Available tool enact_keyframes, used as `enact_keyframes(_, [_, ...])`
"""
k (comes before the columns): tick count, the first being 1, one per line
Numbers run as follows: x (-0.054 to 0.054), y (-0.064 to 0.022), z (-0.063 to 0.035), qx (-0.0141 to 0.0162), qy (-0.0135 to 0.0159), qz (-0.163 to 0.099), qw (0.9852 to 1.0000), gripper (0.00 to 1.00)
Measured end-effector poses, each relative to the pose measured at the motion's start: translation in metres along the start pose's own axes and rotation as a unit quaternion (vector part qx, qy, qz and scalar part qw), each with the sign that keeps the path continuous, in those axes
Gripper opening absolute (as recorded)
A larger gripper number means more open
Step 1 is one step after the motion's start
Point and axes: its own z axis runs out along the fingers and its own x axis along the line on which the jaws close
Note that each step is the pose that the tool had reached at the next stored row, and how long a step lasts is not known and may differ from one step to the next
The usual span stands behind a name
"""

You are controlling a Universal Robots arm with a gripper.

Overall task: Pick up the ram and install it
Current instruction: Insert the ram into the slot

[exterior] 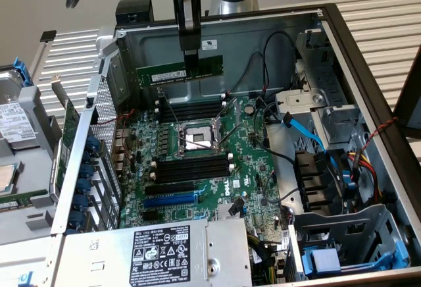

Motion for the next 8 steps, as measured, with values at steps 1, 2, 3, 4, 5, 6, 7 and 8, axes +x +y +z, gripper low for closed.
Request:
enact_keyframes(1, [0.001,0.0,0.0017,0.0005,0.0,0.0,1.0,0.12])
enact_keyframes(2, [0.002,0.0,0.0035,0.0009,0.0001,0.001,1.0,0.12])
enact_keyframes(3, [0.004,-0.0001,0.0052,0.0014,0.0,0.002,1.0,0.12])
enact_keyframes(4, [0.005,-0.0001,0.007,0.002,0.0,0.002,1.0,0.12])
enact_keyframes(5, [0.006,-0.0001,0.0087,0.0026,0.0,0.003,1.0,0.12])
enact_keyframes(6, [0.007,-0.0001,0.0104,0.0031,0.0,0.004,1.0,0.12])
enact_keyframes(7, [0.009,-0.0001,0.0122,0.0037,0.0,0.005,1.0,0.12])
enact_keyframes(8, [0.01,-0.0002,0.0141,0.0043,0.0,0.005,1.0,0.12])
